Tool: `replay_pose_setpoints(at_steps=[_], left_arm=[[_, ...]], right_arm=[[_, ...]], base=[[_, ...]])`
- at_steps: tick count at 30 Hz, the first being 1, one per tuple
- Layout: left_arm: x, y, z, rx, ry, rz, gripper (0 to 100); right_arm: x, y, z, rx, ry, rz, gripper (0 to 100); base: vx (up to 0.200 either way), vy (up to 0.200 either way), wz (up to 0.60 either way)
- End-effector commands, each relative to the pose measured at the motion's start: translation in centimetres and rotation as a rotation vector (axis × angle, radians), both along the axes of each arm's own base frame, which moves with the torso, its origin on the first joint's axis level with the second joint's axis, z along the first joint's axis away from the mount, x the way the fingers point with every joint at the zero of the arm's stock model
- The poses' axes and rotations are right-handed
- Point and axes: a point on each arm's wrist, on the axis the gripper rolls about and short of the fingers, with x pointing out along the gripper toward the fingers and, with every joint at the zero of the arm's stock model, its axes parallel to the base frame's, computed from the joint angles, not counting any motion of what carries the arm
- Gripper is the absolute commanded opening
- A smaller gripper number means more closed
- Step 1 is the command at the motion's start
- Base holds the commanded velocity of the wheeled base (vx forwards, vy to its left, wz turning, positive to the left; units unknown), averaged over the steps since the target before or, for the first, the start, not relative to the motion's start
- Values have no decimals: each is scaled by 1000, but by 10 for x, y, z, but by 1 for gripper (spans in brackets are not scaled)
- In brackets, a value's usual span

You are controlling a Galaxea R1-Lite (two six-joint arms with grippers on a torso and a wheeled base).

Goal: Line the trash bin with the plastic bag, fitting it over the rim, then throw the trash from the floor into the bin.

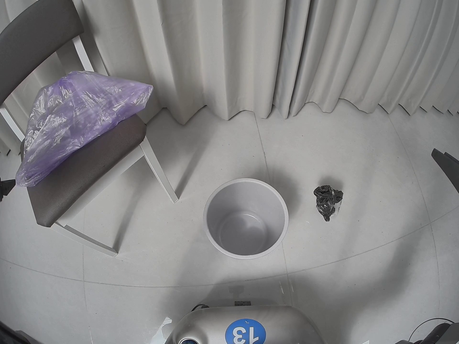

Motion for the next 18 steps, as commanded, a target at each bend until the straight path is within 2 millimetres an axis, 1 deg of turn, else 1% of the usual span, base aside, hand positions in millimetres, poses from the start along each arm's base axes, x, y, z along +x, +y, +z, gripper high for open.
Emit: replay_pose_setpoints(at_steps=[1, 5, 9, 14, 17, 18], left_arm=[[20, 22, -15, -60, 40, 10, 100], [34, 32, -20, -83, 53, 7, 100], [50, 37, -22, -113, 46, 1, 100], [69, 25, -25, -204, 5, -15, 100], [74, 22, -27, -209, 9, -26, 100], [80, 19, -30, -213, 18, -36, 100]], right_arm=[[3, 1, -2, 9, 19, 4, 100], [5, 0, -2, 30, 31, -5, 100], [5, 0, -1, 32, 27, -3, 100], [4, -1, 0, 35, 20, -9, 100], [4, -2, 1, 34, 15, -15, 100], [4, -2, 2, 36, 12, -21, 100]], base=[[0, 0, 0], [0, 0, 0], [0, 0, 0], [0, 0, 0], [0, 0, 0], [0, 0, 0]])
